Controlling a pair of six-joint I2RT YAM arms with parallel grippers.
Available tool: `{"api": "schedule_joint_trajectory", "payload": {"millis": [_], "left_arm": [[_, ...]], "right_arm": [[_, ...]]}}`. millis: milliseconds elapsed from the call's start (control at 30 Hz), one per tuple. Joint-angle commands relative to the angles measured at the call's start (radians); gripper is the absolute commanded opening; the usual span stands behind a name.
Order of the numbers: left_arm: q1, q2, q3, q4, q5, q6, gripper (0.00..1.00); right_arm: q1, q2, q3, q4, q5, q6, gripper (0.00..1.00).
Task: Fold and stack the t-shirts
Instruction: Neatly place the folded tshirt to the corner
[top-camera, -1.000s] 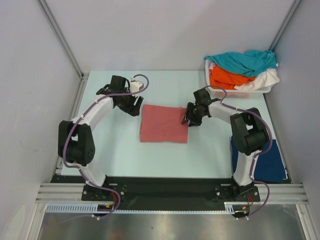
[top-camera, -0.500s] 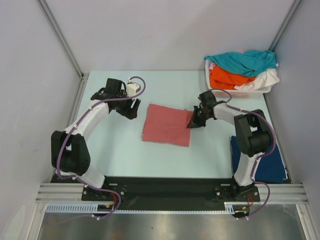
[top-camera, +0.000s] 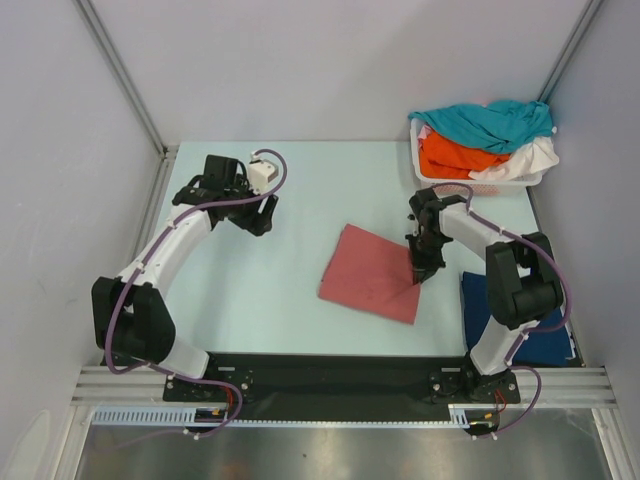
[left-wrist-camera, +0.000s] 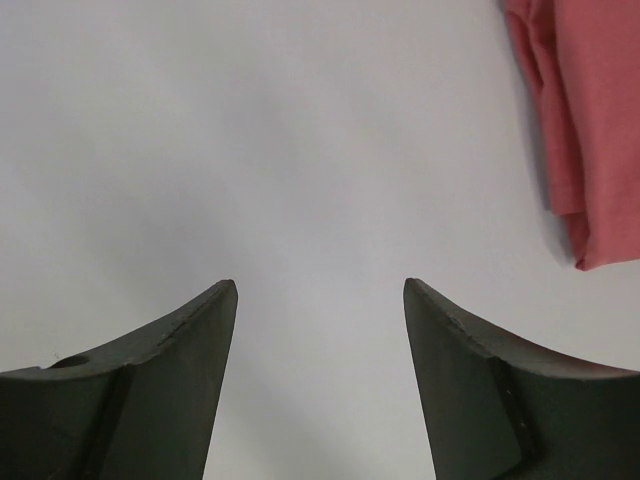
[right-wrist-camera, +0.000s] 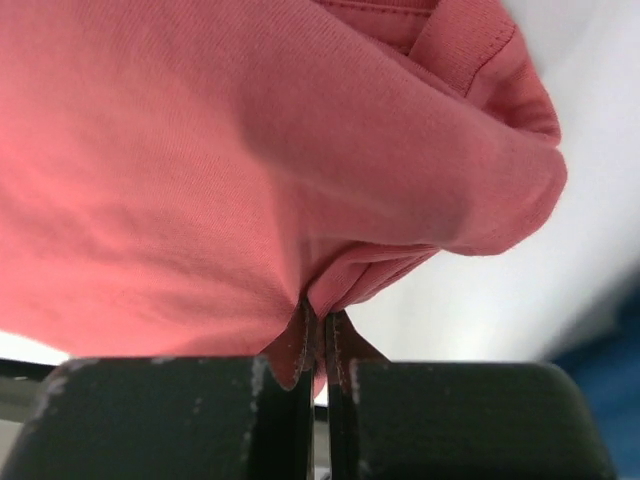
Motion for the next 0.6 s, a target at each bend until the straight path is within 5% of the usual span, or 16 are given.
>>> {"api": "schedule_joint_trajectory", "payload": {"millis": [0,200,300,333,567], "left_arm": [[0.009,-0.034,0.0,0.021,0.027,0.024,0.73],[0.009,-0.012,0.003,0.027,0.067,0.016,0.73],[0.004,0.021,0.005,0.015,0.126,-0.016,0.73],[-0.007,0.034,0.006,0.009,0.133,-0.021,0.73],[-0.022,0.025,-0.008,0.025,0.116,-0.015,0.73]], "right_arm": [[-0.014,0.006,0.036,-0.152,0.156,-0.046,0.0],[-0.035,-0.002,0.015,-0.074,0.184,0.055,0.0],[-0.079,-0.034,-0.02,-0.019,0.169,0.156,0.22],[-0.116,-0.069,-0.058,0.019,0.143,0.185,0.38],[-0.218,-0.284,-0.25,0.244,0.014,0.298,0.66]]}}
